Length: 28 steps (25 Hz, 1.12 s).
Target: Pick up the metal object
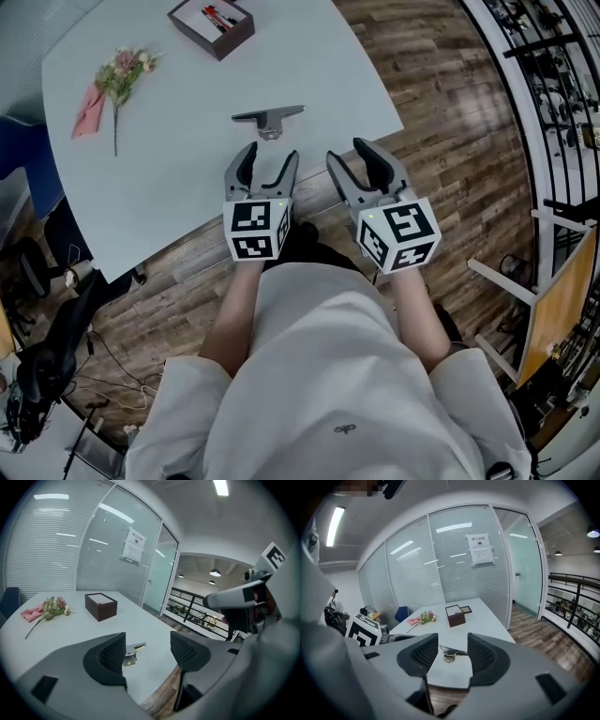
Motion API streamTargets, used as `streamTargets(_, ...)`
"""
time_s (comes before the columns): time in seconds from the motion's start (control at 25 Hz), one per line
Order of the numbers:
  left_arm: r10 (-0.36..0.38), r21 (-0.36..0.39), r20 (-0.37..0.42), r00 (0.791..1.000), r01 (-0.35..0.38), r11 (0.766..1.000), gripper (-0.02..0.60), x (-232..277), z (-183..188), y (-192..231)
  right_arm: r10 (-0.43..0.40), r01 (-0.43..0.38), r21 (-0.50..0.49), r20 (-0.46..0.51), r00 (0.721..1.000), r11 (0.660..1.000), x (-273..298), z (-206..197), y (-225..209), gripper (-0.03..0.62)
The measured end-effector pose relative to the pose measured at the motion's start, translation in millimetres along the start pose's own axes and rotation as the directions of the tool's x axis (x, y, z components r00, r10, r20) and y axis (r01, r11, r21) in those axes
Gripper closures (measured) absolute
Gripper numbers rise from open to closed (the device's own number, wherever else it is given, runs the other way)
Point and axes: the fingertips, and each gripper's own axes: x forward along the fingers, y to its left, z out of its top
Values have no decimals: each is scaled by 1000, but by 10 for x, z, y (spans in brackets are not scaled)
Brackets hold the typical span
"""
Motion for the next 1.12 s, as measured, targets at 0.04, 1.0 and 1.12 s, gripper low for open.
streamTargets(0.04, 11, -6, 1, 1000, -11, 1000, 295, 23, -2, 52, -1, 1, 0, 0, 1000, 1000, 28, 8, 2, 403)
streamTargets(1.0, 145, -78, -116, 983, -154, 985, 260, 587, -476, 472, -36, 38, 27, -55, 998, 999, 307, -67, -26, 402)
streamTargets(1.12, 171, -77, -114, 979, -180, 981, 259, 663, -527, 476, -41, 43, 26, -64, 997, 999, 292, -72, -84, 402)
